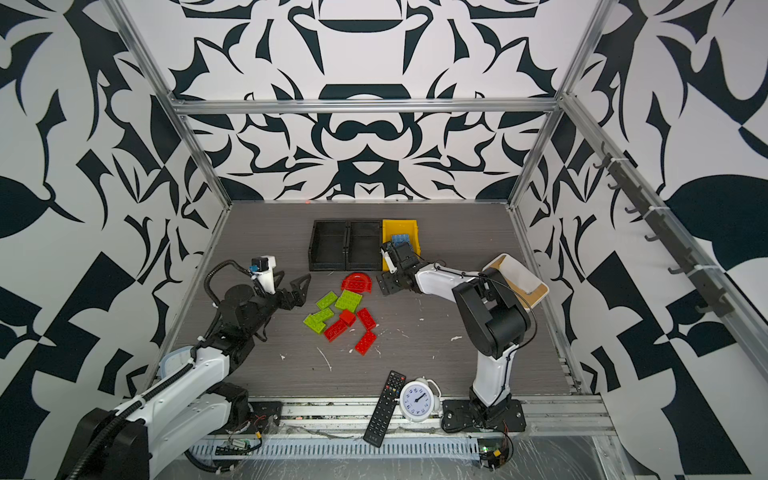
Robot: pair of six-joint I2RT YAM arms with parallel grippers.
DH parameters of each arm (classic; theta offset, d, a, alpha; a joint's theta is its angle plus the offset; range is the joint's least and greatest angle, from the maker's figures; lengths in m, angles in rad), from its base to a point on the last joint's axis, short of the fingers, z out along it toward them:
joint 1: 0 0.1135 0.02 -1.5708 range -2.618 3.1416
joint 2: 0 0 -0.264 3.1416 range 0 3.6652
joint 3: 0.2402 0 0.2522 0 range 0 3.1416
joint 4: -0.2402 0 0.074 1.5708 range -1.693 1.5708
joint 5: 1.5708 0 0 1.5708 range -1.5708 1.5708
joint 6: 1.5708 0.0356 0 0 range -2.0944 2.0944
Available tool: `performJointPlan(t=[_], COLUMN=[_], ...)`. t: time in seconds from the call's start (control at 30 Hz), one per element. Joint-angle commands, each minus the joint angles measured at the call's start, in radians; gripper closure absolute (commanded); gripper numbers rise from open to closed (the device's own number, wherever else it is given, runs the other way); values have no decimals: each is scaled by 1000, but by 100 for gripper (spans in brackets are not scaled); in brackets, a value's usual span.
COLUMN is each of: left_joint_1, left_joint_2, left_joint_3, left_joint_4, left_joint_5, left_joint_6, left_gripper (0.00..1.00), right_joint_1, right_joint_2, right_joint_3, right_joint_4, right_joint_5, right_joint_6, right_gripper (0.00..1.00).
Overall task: Sort the legos into containers by color
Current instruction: 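Move the held blue brick over the yellow bin with the right gripper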
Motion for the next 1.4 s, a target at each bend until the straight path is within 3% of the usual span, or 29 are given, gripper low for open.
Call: performJointPlan(t=[0.0,0.83,1.1,1.37], left_joint_1=[1,1,1,1], left_joint_2=[-6,-5,7,9], left_joint_3=[6,0,2,3], left_joint_4=[8,18,25,32], left_joint_5=[0,-14,-1,9], left_joint_6=[3,7,2,-4], left_gripper=[0,1,0,1], right_joint_1=[6,19,21,17], right_joint_2=[5,-10,-177,-380], right_joint_3=[41,34,-42,-56], right_joint_4=[-22,-64,-100,-215], right_joint_5=[8,17,24,63], right_joint_6=[-6,14,51,74], right_gripper=[13,34,46,47])
